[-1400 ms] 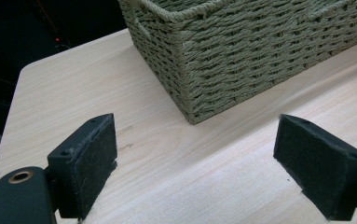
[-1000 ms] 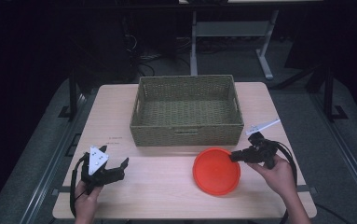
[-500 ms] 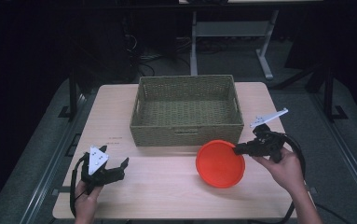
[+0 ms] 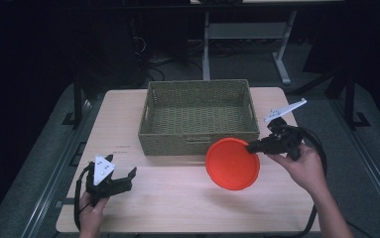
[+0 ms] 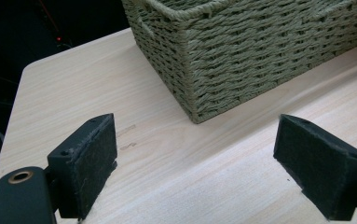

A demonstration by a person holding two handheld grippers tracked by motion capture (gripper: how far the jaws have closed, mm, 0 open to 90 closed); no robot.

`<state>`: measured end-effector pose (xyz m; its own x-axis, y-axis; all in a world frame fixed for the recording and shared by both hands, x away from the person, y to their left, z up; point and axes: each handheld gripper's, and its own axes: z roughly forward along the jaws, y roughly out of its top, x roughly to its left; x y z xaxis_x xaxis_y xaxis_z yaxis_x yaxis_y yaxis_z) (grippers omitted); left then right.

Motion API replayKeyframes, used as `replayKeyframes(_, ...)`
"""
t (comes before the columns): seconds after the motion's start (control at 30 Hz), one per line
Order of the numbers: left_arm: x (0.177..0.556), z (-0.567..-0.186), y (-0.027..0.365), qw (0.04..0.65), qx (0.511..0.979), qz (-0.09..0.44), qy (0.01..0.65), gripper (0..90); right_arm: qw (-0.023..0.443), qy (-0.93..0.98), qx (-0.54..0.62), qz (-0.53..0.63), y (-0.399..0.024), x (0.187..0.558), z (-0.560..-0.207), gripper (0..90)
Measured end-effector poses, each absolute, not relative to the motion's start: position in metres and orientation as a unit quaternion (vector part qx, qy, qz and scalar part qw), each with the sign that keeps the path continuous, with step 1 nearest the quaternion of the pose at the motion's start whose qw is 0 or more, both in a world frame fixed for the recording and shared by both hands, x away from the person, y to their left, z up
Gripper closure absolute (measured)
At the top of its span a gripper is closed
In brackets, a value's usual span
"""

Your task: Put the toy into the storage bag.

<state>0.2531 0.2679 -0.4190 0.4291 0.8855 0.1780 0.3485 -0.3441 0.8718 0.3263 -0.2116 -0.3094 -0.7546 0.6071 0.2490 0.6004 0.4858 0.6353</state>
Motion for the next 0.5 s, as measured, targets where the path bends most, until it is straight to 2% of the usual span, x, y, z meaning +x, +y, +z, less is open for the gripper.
replayKeyframes(0.5, 0.254, -0.419, 0.270, 0.396, 0.746, 0.339, 0.415, 12.8, 0.007, 0.856, 0.350, 0.380, -0.209, 0.339, -0.278, 82.0)
